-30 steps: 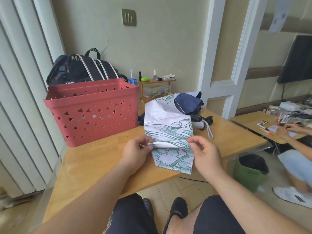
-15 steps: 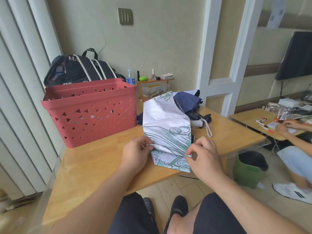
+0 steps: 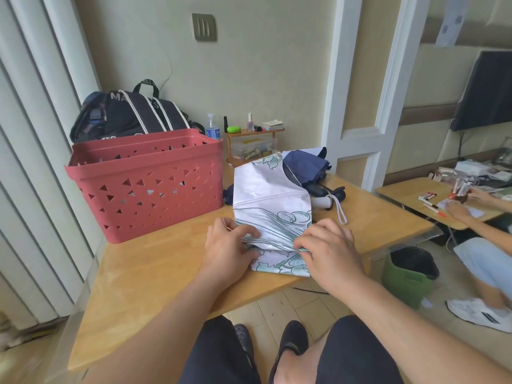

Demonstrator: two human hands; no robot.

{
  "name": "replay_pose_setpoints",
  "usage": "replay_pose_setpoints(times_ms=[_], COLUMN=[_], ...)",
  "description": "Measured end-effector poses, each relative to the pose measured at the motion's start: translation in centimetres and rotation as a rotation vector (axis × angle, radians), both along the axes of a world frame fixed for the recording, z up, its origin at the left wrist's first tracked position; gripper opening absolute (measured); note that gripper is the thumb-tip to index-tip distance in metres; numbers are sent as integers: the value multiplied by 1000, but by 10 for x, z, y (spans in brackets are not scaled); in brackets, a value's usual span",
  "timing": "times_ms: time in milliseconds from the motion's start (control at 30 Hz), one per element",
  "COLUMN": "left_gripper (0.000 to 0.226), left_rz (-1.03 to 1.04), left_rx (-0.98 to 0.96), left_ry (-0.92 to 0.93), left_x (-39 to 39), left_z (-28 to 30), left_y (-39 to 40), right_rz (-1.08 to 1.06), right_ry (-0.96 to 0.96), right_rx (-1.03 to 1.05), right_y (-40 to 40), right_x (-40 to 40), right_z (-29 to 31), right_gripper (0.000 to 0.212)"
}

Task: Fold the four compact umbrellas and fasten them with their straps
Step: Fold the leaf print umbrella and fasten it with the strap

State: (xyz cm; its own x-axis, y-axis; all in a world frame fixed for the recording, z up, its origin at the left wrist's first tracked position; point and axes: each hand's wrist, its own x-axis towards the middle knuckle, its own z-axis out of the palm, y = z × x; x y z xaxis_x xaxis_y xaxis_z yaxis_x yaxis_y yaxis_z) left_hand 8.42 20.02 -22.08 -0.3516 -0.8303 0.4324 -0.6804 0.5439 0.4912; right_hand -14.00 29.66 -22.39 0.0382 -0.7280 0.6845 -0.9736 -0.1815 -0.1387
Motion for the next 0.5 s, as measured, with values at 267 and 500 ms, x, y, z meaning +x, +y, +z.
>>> replay_pose_setpoints(times_ms=[267, 500], left_gripper=[33, 34], left_rz=[12, 131], left_rx=[-7, -40], left_ry=[79, 92], left_x=[1, 1], left_z=[-1, -7], left_y=[4, -1], right_rz=[92, 113], right_ry=[16, -145], right_rx=[132, 165], right_y=[12, 10], right_x=[1, -6], right_z=[-11, -24], right_gripper=[24, 19])
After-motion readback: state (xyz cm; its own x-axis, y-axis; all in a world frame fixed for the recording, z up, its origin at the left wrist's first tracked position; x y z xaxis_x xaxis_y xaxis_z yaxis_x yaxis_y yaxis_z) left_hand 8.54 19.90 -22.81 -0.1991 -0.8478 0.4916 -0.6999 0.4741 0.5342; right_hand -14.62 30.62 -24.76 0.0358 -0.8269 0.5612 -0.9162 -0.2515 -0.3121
